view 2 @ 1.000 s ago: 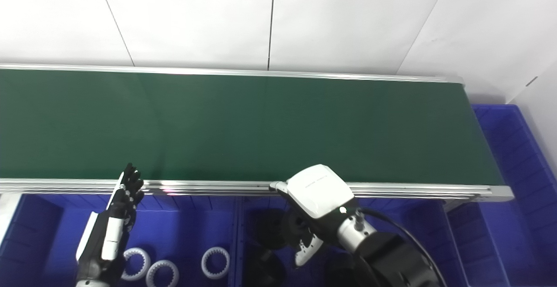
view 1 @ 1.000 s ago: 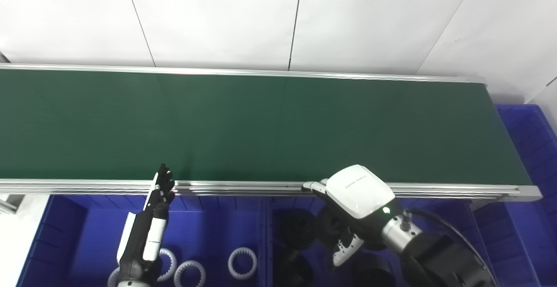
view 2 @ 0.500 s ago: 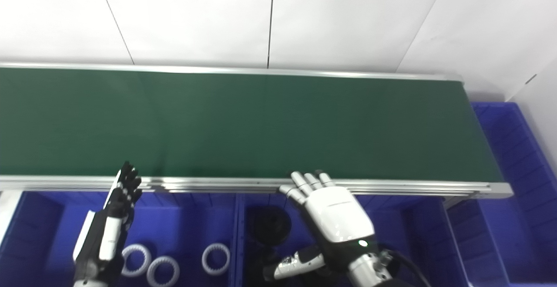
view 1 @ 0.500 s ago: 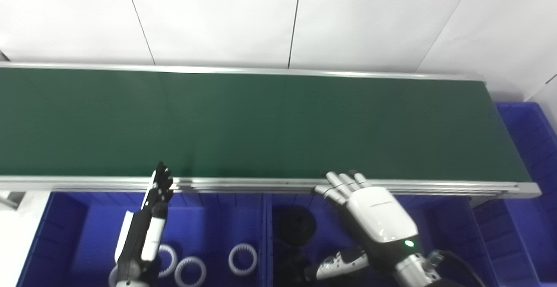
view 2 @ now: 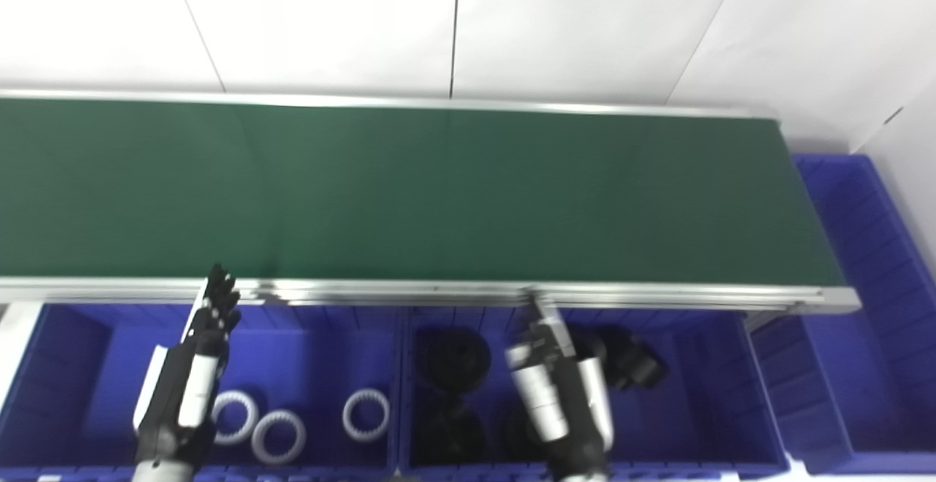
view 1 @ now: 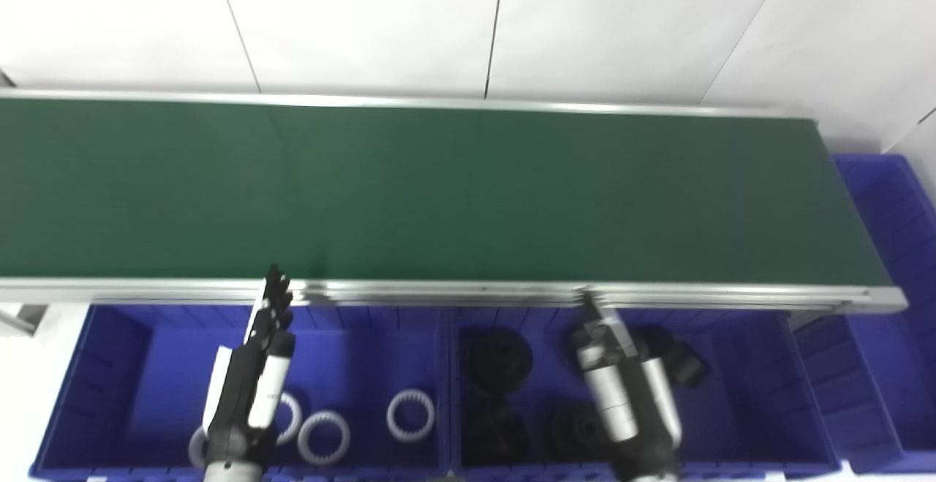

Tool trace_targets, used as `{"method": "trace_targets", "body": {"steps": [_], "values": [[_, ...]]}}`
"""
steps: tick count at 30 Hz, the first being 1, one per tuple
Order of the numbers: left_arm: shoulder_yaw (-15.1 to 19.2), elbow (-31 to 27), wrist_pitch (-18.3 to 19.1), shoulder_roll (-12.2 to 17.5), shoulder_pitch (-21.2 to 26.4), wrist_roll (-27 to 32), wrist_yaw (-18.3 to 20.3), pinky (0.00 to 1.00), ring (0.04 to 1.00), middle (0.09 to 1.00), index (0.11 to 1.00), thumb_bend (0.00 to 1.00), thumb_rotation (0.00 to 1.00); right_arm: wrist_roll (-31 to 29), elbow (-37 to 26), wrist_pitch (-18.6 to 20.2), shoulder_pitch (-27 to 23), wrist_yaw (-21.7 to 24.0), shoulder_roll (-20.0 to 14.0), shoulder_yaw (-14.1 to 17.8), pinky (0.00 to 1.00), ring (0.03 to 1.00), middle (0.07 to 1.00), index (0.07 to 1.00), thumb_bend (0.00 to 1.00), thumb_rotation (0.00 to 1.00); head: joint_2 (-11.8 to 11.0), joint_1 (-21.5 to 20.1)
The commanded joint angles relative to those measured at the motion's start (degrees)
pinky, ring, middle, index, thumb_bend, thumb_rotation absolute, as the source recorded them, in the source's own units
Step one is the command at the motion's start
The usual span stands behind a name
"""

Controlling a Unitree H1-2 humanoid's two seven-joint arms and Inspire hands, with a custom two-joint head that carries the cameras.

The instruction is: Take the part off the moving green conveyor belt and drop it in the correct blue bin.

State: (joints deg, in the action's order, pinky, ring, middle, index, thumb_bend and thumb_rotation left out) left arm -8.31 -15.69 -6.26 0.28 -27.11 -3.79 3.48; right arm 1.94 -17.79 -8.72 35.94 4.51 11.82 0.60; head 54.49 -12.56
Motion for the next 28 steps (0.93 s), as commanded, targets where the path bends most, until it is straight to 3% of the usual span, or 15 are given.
{"method": "trace_targets", "body": {"steps": [1,6,18,28], "values": [[0.0,-3.7,-4.7,-0.2,0.0,-0.6,-0.8,1.00,1.000,1.000,1.000,0.68,0.94,-3.0,-0.4,-8.4,-2.1,-2.0,2.4,-0.6,0.99,0.980,0.994,1.000,0.81,0.95,0.0,0.1],[0.4,-3.2,-5.8,0.0,-0.5,-2.1,-1.4,1.00,1.000,1.000,1.000,0.69,0.97,-1.1,1.2,-9.9,-2.4,-4.9,1.4,-2.2,1.00,0.973,0.988,1.000,0.82,0.97,-0.1,-0.3],[0.5,-2.5,-6.6,-1.0,-4.0,-6.4,-3.4,1.00,1.000,1.000,1.000,0.75,0.99,4.1,3.5,-13.3,-1.4,-8.2,-0.8,-4.8,0.99,0.969,0.994,1.000,0.78,1.00,-2.8,1.3],[0.0,0.6,-11.5,-2.4,-5.0,-7.2,-5.6,1.00,1.000,1.000,1.000,0.73,1.00,7.2,5.6,-14.8,-0.9,-8.7,-3.9,-5.9,0.95,0.947,0.974,0.982,0.76,1.00,-7.5,3.2]]}}
